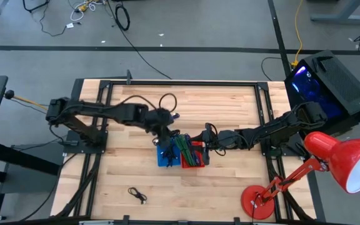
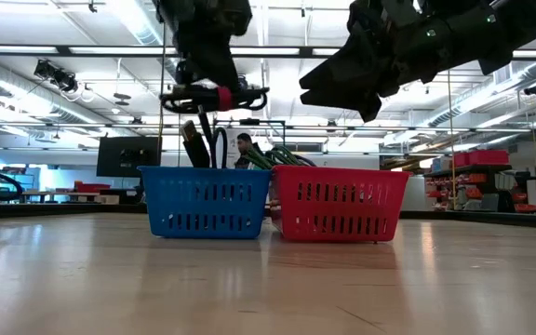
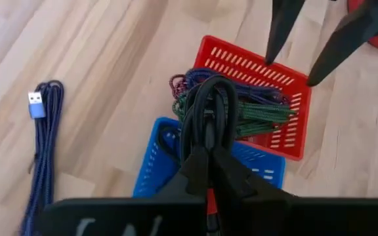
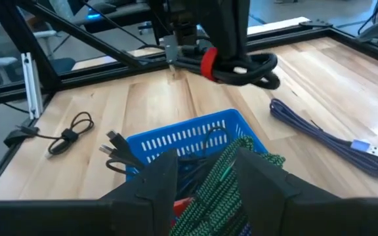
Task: Pick & Place USB Port
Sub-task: Put the black USB cable into the blue basket
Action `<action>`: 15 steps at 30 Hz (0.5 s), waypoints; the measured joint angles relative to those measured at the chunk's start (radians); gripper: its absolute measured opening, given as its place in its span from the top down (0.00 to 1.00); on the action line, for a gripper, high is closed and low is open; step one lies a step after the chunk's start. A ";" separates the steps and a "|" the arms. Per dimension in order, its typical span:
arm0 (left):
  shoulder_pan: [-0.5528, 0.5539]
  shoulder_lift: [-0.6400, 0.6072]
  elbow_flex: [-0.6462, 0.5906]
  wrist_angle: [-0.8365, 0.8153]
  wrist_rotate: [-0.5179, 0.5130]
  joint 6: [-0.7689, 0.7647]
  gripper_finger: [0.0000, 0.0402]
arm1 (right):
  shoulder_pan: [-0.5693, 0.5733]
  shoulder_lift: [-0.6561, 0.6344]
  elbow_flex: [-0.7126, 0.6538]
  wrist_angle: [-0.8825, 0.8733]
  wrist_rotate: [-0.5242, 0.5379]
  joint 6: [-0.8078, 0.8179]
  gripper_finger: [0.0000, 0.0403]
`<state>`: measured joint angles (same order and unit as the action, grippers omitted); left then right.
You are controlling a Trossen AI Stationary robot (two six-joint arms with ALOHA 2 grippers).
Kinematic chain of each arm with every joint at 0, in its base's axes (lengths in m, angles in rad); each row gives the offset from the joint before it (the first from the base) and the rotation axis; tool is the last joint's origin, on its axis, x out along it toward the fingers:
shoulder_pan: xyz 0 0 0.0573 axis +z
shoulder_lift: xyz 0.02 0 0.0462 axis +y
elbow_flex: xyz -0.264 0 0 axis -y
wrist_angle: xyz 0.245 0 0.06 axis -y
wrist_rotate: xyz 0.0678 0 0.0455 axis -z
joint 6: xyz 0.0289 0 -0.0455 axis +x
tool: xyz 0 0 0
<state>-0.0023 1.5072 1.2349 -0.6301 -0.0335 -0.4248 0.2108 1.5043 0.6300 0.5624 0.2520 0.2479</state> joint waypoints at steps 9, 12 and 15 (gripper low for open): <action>-0.153 -0.002 0.000 0.095 -0.198 -0.135 0.99 | 0.000 0.000 0.001 -0.007 -0.009 -0.025 0.61; -0.207 -0.002 0.000 0.139 -0.308 -0.145 0.99 | 0.000 0.000 0.001 -0.014 -0.009 -0.025 0.61; -0.251 0.000 0.000 0.157 -0.388 -0.154 0.99 | 0.000 0.000 0.001 -0.028 -0.009 -0.026 0.61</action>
<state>-0.2530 1.5071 1.2350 -0.4729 -0.4219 -0.5785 0.2111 1.5043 0.6308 0.5348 0.2432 0.2223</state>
